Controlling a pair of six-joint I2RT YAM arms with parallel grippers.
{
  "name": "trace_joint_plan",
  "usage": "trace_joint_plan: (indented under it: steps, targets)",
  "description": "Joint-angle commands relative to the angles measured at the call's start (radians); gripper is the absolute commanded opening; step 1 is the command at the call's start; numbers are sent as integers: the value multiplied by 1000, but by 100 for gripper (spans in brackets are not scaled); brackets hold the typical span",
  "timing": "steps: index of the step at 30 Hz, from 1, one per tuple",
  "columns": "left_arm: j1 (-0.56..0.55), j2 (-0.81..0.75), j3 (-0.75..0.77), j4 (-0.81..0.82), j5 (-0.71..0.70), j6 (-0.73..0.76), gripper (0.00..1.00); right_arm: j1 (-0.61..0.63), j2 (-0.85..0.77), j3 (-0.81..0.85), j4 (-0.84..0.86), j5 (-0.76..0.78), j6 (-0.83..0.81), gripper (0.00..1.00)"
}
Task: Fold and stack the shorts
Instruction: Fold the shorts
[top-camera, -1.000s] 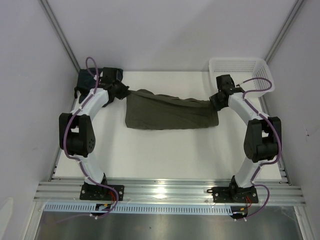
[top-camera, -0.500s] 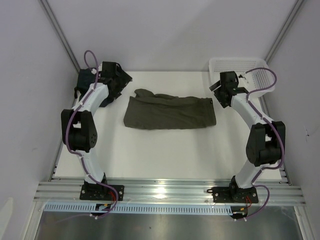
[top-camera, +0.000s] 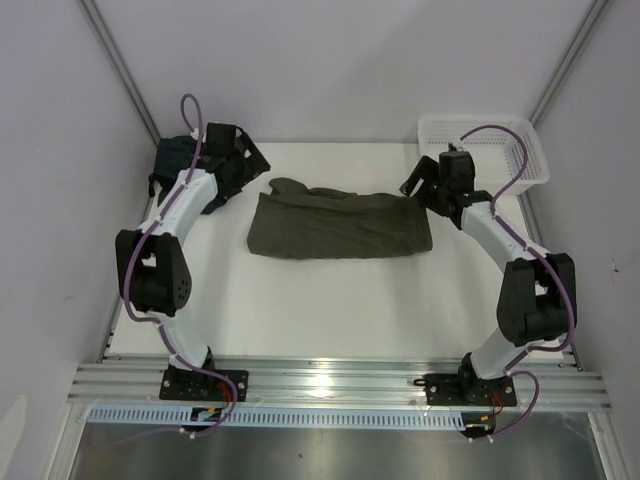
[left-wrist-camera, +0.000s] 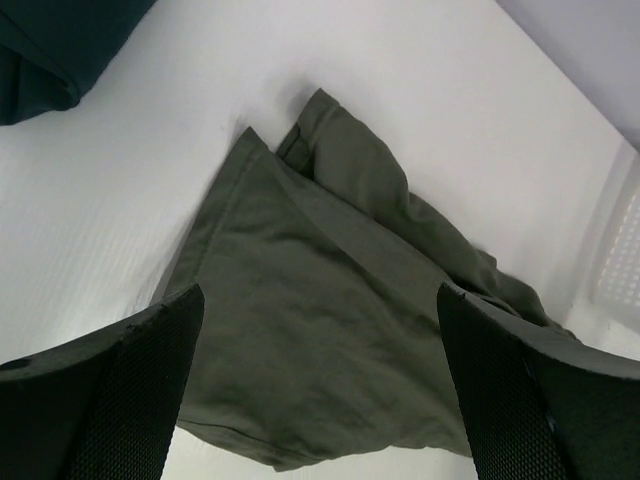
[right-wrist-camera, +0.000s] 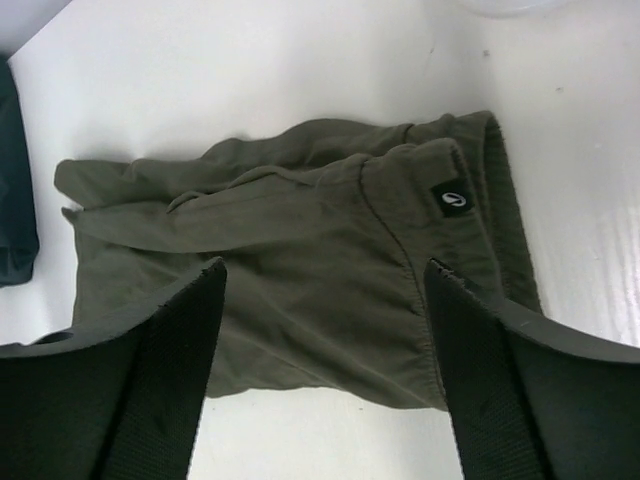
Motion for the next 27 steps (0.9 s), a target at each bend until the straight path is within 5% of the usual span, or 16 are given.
trace_joint_plan:
  steps: [1,5,10,15,27]
  targets:
    - [-4,43,58,-40,47,19,99,10,13,56,26,-32,-20,80]
    - [-19,103,97,12,96,18,99,18,74,99,21,-37,-20,74]
    - [-24,291,358,-107,34,77,99,36,140,167,-13,-6,-46,80]
    - [-16,433,521,-159,39,104,98,44,195,185,-16,9,-58,75]
    - [7,543,494,-45,205,-57,92,46,184,109,45,40,-40,68]
